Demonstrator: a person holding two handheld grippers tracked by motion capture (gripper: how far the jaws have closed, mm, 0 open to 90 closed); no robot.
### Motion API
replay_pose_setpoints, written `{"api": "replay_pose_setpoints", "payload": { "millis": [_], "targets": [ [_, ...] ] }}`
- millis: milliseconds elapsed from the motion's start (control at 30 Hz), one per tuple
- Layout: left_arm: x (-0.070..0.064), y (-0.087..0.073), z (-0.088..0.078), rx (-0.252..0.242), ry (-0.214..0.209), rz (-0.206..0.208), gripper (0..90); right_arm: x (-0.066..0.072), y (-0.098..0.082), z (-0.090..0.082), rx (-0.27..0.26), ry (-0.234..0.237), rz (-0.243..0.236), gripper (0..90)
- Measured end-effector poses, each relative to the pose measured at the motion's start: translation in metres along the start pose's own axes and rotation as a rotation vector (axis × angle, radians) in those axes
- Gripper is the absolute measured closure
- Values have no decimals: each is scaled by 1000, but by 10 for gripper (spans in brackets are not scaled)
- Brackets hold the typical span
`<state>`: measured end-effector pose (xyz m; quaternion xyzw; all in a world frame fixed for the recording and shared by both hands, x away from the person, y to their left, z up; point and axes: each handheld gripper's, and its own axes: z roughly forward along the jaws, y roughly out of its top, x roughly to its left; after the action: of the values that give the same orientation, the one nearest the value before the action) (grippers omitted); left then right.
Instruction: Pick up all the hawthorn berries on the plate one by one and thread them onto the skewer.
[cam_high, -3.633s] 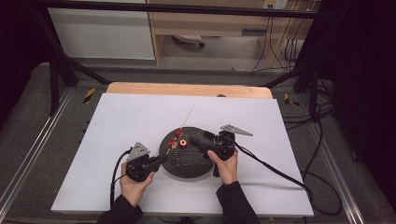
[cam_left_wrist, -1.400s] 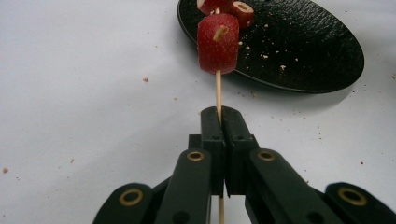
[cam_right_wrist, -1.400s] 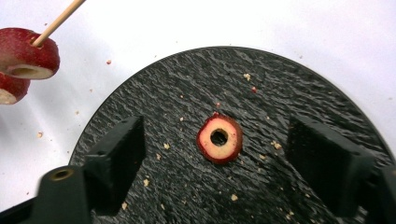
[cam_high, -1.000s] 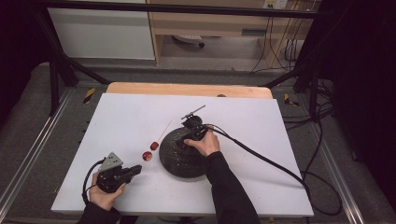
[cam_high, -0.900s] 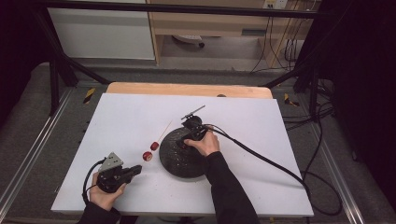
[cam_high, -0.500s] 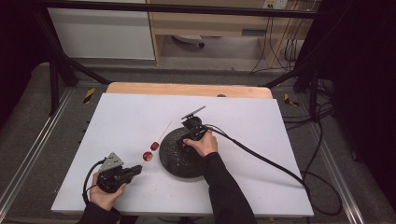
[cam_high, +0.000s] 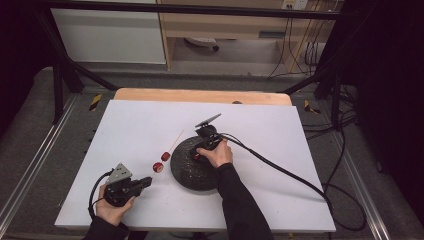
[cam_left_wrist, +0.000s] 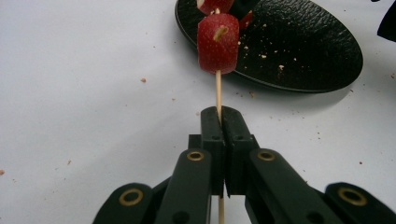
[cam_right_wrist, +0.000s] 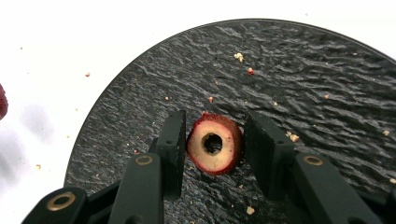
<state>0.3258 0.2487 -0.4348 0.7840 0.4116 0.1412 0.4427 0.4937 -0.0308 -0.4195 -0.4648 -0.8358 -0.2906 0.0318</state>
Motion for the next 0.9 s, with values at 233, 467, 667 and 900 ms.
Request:
{"api": "replay_pose_setpoints", "payload": {
  "millis": [233,467,667,900],
  "targets": [
    [0,0,0,1,1,3,884,0,0,0,6,5,8,609],
    [0,0,0,-3,1,-2,884,1,-1,-1,4,7,-6,613],
    [-1,0,0,-5,3,-1,884,3,1,-13,-14,24,-8,614],
    [-2,1,0,-4,4,1,884,6,-2,-26,-40,33,-22,615]
  ]
}}
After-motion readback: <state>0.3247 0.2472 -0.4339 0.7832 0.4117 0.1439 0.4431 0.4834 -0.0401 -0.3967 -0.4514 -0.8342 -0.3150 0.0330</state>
